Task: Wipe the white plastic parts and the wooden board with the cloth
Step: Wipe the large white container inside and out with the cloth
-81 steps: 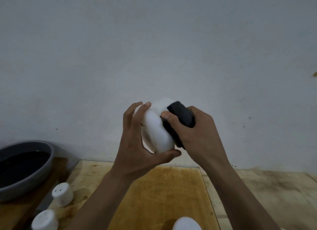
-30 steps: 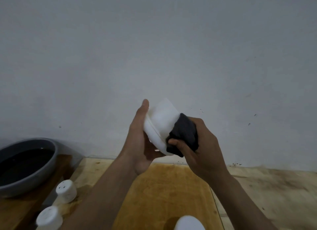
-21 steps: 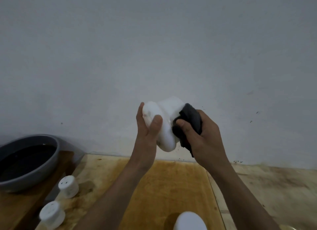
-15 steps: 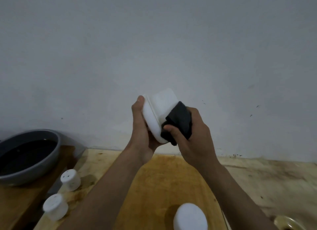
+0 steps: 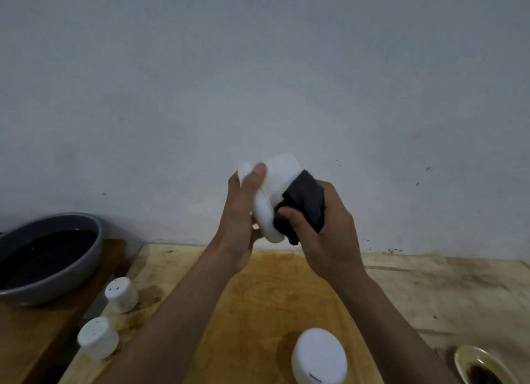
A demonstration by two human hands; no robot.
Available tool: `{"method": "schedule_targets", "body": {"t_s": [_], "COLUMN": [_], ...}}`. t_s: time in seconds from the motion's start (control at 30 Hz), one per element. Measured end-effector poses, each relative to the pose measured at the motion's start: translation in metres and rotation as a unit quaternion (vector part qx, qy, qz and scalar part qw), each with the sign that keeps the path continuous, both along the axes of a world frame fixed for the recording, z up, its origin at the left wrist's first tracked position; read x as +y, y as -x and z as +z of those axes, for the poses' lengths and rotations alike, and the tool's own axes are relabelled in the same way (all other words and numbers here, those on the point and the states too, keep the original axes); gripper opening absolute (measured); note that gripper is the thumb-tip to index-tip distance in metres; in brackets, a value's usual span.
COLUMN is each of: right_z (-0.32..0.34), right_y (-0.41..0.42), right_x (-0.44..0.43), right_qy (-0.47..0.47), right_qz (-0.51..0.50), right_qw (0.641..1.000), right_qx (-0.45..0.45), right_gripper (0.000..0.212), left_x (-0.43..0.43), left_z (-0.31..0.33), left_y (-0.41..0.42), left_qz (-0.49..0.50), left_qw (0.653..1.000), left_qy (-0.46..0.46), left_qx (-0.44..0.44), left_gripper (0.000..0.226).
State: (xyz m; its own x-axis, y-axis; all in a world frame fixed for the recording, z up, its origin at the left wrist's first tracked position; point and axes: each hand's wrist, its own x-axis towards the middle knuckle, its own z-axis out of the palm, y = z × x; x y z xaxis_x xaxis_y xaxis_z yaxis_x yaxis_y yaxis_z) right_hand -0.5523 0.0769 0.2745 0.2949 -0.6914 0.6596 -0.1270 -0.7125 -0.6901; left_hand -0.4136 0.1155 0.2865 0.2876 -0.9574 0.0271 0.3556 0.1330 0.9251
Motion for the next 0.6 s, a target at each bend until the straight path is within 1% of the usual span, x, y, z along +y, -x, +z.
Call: {"method": "schedule_targets", "body": {"t_s": [0.07, 0.1, 0.17, 0.23, 0.27, 0.3, 0.33, 0.37, 0.4, 0.47, 0.53, 0.57, 0.6], "right_z": [-0.009, -0.012, -0.012, -0.005, -0.001, 0.004, 0.008, 0.012, 0.016, 0.017, 0.012, 0.008, 0.004], "right_y": [0.000, 0.002, 0.007, 0.010, 0.011, 0.010, 0.009, 0.008, 0.007, 0.004, 0.003, 0.003, 0.004], "right_x": [0.005, 0.006, 0.006, 0.005, 0.006, 0.007, 0.008, 0.009, 0.010, 0.010, 0.011, 0.011, 0.013], "right_qy": [0.057, 0.075, 0.075, 0.026, -0.008, -0.038, -0.060, -0.075, -0.081, -0.063, -0.025, 0.006, 0.038], "right_qz": [-0.007, -0.005, 0.009, 0.020, 0.022, 0.028, 0.039, 0.051, 0.059, 0.053, 0.032, 0.025, 0.019], "right_qw": [0.998, 0.997, 0.996, 0.999, 1.000, 0.999, 0.997, 0.995, 0.994, 0.996, 0.999, 1.000, 0.999], "right_qx": [0.026, 0.036, 0.047, 0.031, 0.018, 0.002, -0.016, -0.032, -0.042, -0.034, -0.007, 0.007, 0.019], "right_gripper": [0.041, 0.043, 0.038, 0.032, 0.030, 0.028, 0.026, 0.027, 0.027, 0.032, 0.035, 0.036, 0.038], "left_x": [0.004, 0.006, 0.007, 0.008, 0.008, 0.007, 0.006, 0.004, 0.003, 0.003, 0.009, 0.012, 0.013], "left_z": [0.006, 0.007, 0.006, 0.003, 0.000, -0.005, -0.011, -0.017, -0.020, -0.017, -0.007, -0.002, 0.000], "left_y": [-0.001, -0.002, -0.006, -0.004, -0.002, 0.000, 0.001, 0.002, 0.003, 0.002, 0.002, 0.002, 0.001], "left_qz": [-0.066, -0.094, -0.113, -0.093, -0.063, -0.028, -0.002, 0.014, 0.018, 0.019, -0.008, -0.034, -0.068], "left_qw": [0.986, 0.977, 0.972, 0.980, 0.989, 0.997, 1.000, 0.999, 0.997, 0.998, 0.999, 0.993, 0.980], "left_qy": [-0.041, -0.053, -0.072, -0.082, -0.072, -0.051, -0.010, 0.029, 0.055, 0.056, 0.013, -0.015, -0.032], "left_qx": [0.144, 0.181, 0.195, 0.155, 0.111, 0.055, -0.003, -0.040, -0.045, -0.015, 0.050, 0.109, 0.184], "left_gripper": [0.077, 0.077, 0.082, 0.089, 0.094, 0.101, 0.107, 0.111, 0.111, 0.107, 0.093, 0.085, 0.080]}}
